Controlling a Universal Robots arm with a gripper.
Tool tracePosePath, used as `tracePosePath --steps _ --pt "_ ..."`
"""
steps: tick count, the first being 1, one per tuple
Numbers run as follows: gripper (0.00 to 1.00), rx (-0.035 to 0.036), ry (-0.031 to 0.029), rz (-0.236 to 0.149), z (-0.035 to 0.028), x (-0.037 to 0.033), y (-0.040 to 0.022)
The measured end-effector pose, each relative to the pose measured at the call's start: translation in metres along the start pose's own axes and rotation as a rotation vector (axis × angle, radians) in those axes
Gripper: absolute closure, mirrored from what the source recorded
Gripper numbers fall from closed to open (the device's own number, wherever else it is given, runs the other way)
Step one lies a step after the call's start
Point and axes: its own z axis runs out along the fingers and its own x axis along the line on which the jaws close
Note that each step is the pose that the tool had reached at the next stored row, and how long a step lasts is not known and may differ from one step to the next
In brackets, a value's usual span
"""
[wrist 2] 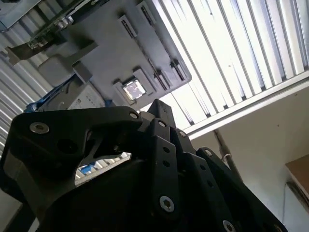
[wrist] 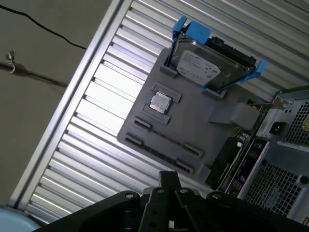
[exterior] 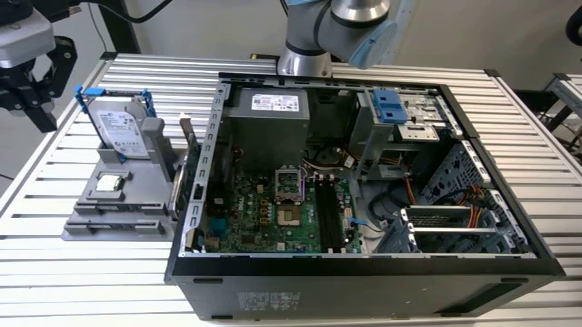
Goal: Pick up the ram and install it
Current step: 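Pick up the ram and move it above insertion slot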
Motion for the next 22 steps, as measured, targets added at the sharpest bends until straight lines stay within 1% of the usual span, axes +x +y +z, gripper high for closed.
tracePosePath --steps 5,8,17,22 --pt "1.00 -0.0007 0.0022 -0.046 0.0000 0.0000 0.0000" --pt "1.00 -0.0011 0.0039 -0.080 0.0000 0.0000 0.0000" --pt "1.00 -0.0014 0.0104 -0.198 0.0000 0.0000 0.0000" --pt "1.00 -0.0021 0.0147 -0.280 0.0000 0.0000 0.0000"
